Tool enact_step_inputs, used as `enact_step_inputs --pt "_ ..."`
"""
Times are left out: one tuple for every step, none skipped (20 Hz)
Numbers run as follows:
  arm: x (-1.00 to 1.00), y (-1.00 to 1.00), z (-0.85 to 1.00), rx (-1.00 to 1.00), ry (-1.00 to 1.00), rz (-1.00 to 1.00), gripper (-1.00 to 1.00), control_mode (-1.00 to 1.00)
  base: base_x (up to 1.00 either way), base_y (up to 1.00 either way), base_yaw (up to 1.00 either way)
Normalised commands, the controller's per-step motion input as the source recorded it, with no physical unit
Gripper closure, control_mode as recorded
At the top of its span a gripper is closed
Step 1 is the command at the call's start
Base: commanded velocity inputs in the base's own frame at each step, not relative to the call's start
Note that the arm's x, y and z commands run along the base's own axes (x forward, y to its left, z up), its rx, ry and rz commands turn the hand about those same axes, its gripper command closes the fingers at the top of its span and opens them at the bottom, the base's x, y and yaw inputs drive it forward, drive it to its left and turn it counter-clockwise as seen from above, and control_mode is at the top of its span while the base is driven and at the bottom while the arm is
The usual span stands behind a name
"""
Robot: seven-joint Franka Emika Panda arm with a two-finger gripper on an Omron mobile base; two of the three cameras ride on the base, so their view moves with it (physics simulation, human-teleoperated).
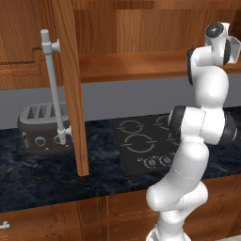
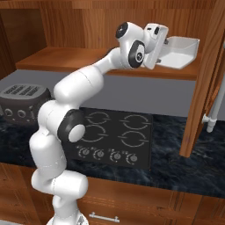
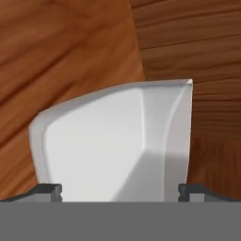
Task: Retrieve the tupperware from the cabinet, then place the raw meat into the tupperware to avoid contamination.
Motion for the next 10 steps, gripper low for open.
enact_step_inputs --pt "0.30 -0.10 0.00 0.00 0.03 0.00 -1.00 -1.00 0.00 0.00 0.00" --pt "0.21 -0.07 0.00 0.00 0.00 0.00 -1.00 -1.00 0.00 0.00 0.00" --pt "0.20 -0.09 0.00 0.01 0.02 0.00 -1.00 -1.00 0.00 0.00 0.00" --pt "0.21 -0.09 0.00 0.00 0.02 0.00 -1.00 -1.00 0.00 0.00 0.00" --pt "0.21 -0.07 0.00 0.00 0.01 0.00 -1.00 -1.00 0.00 0.00 0.00" --pt "0.27 -0.14 0.00 0.02 0.02 0.00 -1.00 -1.00 0.00 0.00 0.00" --pt "0.28 -0.16 0.00 0.03 0.03 0.00 -1.00 -1.00 0.00 0.00 0.00" --pt "0.25 -0.11 0.00 0.02 0.03 0.00 -1.00 -1.00 0.00 0.00 0.00" --pt "0.21 -0.10 0.00 0.01 0.02 0.00 -1.00 -1.00 0.00 0.00 0.00" --pt "0.14 -0.01 0.00 0.00 0.00 0.00 -1.00 -1.00 0.00 0.00 0.00"
